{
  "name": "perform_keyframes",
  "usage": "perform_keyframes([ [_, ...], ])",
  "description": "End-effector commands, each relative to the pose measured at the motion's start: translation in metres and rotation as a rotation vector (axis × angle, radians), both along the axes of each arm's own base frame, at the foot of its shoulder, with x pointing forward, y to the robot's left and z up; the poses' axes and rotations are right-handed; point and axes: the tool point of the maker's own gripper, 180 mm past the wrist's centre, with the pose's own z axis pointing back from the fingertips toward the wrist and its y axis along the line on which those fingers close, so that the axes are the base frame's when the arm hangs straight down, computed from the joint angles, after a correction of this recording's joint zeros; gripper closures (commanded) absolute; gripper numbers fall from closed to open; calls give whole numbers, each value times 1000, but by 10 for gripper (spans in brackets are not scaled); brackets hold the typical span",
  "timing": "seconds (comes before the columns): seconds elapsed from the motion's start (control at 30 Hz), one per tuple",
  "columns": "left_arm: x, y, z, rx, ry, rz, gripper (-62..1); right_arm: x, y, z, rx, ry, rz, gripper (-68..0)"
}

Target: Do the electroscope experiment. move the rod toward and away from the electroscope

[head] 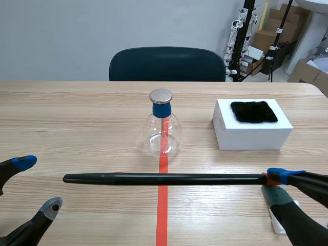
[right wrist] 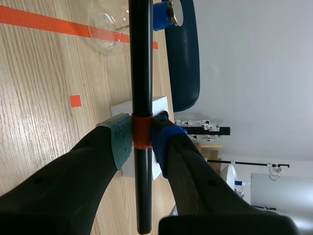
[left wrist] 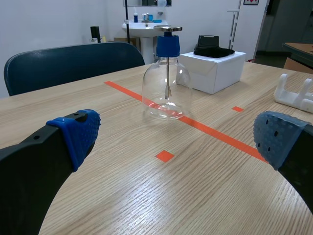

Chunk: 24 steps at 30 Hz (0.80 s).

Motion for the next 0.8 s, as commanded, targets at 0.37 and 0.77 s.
perform_keyframes([
  [0.37, 1, 5, 9, -14, -32, 2, -623, 5, -1, 6, 5, -31, -2, -68],
  [0.77, 1, 5, 9, -14, -32, 2, -623, 6, -3, 6, 1, -29, -18, -68],
])
